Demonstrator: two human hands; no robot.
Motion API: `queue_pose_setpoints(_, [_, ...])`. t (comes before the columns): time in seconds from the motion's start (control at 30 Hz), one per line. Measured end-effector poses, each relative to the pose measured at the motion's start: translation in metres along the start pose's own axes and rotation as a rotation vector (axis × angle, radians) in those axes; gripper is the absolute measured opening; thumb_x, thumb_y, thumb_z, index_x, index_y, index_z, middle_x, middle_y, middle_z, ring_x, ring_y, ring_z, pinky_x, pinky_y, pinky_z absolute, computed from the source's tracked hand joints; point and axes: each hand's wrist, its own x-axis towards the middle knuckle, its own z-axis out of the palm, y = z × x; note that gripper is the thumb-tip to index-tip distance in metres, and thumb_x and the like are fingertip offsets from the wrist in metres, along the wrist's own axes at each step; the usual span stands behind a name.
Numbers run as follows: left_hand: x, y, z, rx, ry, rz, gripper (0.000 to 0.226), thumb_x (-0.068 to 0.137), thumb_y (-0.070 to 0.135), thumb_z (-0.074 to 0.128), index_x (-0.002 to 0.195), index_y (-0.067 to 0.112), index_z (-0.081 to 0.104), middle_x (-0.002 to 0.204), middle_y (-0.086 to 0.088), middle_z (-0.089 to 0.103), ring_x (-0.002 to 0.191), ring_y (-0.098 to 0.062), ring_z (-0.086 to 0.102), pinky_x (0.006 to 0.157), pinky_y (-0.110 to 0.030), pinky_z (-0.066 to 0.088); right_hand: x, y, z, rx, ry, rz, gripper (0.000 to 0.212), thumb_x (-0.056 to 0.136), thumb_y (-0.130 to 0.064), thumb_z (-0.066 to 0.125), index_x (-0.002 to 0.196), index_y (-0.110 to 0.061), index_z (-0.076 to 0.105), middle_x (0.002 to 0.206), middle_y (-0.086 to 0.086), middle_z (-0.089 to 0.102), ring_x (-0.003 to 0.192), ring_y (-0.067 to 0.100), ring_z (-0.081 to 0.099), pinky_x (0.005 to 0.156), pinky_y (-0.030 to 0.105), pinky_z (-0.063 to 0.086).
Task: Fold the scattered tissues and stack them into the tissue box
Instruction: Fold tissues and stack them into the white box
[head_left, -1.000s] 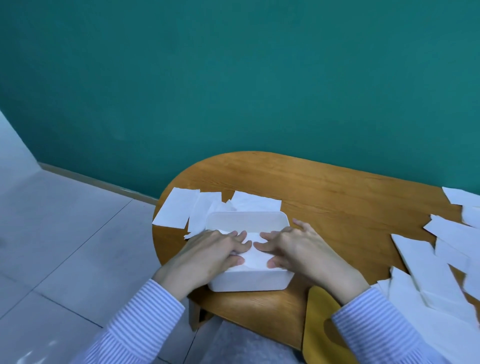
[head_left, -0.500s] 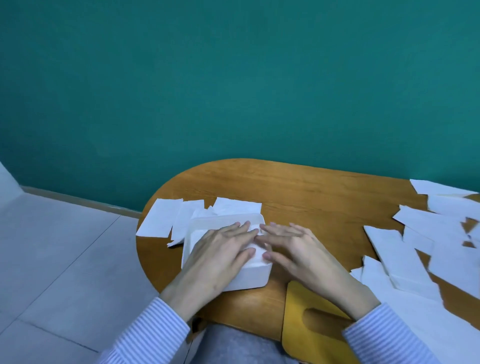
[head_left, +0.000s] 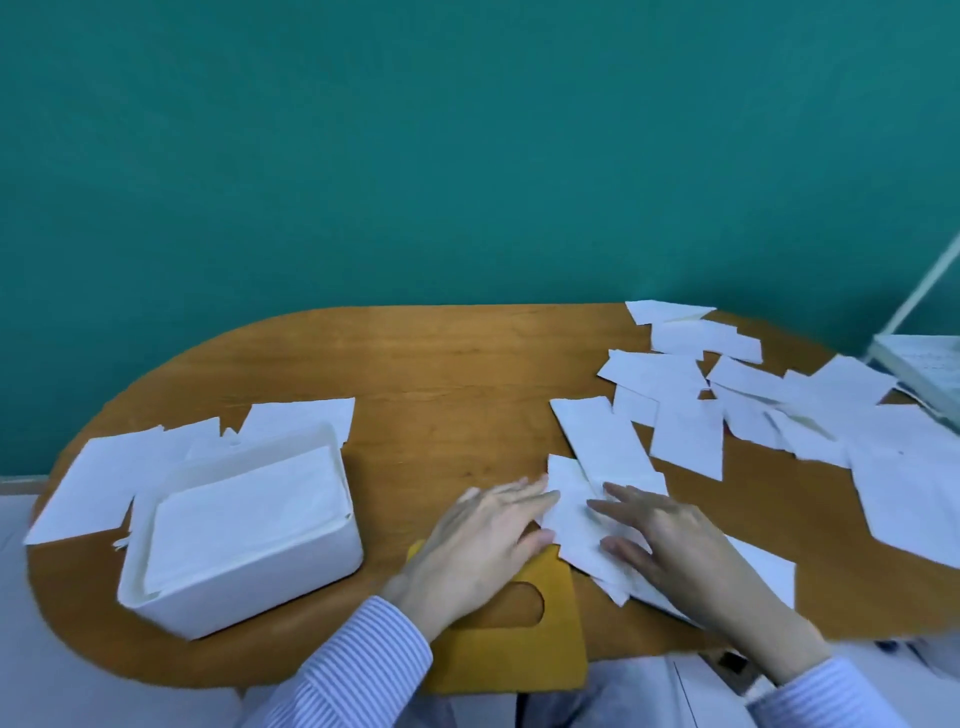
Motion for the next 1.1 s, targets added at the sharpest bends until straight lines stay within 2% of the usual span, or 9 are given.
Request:
queue_pose_setpoints(0.17, [0.007,0.006,0.024,0.044,-0.101,0.059,0.048,0.106,0.051,0.032,0.151,0.036,0.039,0.162,0.019,0.022,0.151,-0.003,0.014,0.115,-0.04,0.026,-0.015,0.023,0.022,0.053,-0.041,-0.001,0.05,0.1,-0.04,0.051,0.148,-0.038,0.037,0.161,-0.012,0.022,0.148,0.008,0.021,0.113,0.018,0.022])
queue_pose_setpoints(0.3, [-0.001,0.002,0.021,0.098,-0.018,0.087,0.045,0.105,0.055,0.029,0.135,0.039,0.059,0.152,0.022,0.043,0.137,-0.001,0.034,0.105,-0.034,0.032,-0.019,0.03,0.029,0.141,-0.027,-0.076,0.045,0.099,-0.039,0.053,0.143,-0.045,0.043,0.157,-0.025,0.021,0.147,-0.003,0.015,0.111,0.012,0.018])
queue_pose_setpoints(0.43, [0.003,0.001,0.017,0.096,0.088,0.106,0.051,0.104,0.054,0.023,0.109,0.035,0.07,0.122,0.021,0.06,0.11,0.0,0.045,0.089,-0.026,0.032,-0.019,0.04,0.026,0.236,0.051,-0.072,0.032,0.097,-0.04,0.057,0.128,-0.049,0.058,0.148,-0.031,0.038,0.135,-0.006,0.038,0.107,0.023,0.039])
queue_pose_setpoints(0.6, [0.036,-0.007,0.015,0.094,0.188,0.146,0.022,0.104,0.039,0.046,0.118,0.035,0.063,0.121,0.021,0.056,0.108,-0.001,0.05,0.085,-0.025,0.032,-0.002,0.049,0.012,0.179,0.193,-0.008,0.022,0.099,-0.037,0.054,0.115,-0.042,0.068,0.128,-0.024,0.06,0.12,0.0,0.055,0.094,0.025,0.05])
queue_pose_setpoints(0.73, [0.071,-0.019,0.004,0.14,0.218,0.149,0.024,0.1,0.028,0.059,0.123,0.031,0.064,0.122,0.018,0.06,0.113,-0.005,0.053,0.086,-0.026,0.035,0.028,0.041,0.003,0.139,0.217,0.021,0.023,0.098,-0.041,0.054,0.116,-0.035,0.068,0.122,-0.02,0.065,0.111,0.004,0.059,0.086,0.025,0.051])
queue_pose_setpoints(0.83, [0.091,-0.032,0.001,0.188,0.189,0.168,0.029,0.096,0.026,0.065,0.124,0.031,0.066,0.125,0.014,0.062,0.115,-0.011,0.054,0.087,-0.033,0.042,0.044,0.026,0.005,0.103,0.146,0.042,0.036,0.095,-0.052,0.054,0.123,-0.031,0.064,0.125,-0.012,0.064,0.112,0.011,0.059,0.087,0.03,0.05])
queue_pose_setpoints(0.9, [0.098,-0.04,0.003,0.194,0.152,0.182,0.027,0.096,0.03,0.064,0.122,0.033,0.067,0.126,0.015,0.062,0.117,-0.009,0.052,0.085,-0.03,0.036,0.048,0.019,0.01,0.053,0.116,0.04,0.044,0.093,-0.056,0.053,0.126,-0.028,0.063,0.128,-0.009,0.062,0.114,0.014,0.057,0.087,0.029,0.049])
queue_pose_setpoints(1.0, [0.103,-0.048,0.008,0.196,0.157,0.21,0.019,0.097,0.034,0.062,0.115,0.034,0.07,0.117,0.018,0.065,0.111,-0.006,0.053,0.08,-0.026,0.03,0.049,0.023,0.012,0.024,0.13,0.077,0.045,0.092,-0.057,0.055,0.124,-0.026,0.062,0.129,-0.011,0.06,0.113,0.012,0.058,0.082,0.024,0.045])
queue_pose_setpoints(1.1, [0.108,-0.05,0.009,0.216,0.185,0.271,0.012,0.097,0.034,0.062,0.105,0.033,0.071,0.105,0.018,0.066,0.099,-0.005,0.055,0.074,-0.027,0.034,0.049,0.031,0.011,0.054,0.122,0.119,0.049,0.089,-0.061,0.055,0.123,-0.025,0.062,0.128,-0.011,0.06,0.11,0.012,0.06,0.083,0.026,0.046])
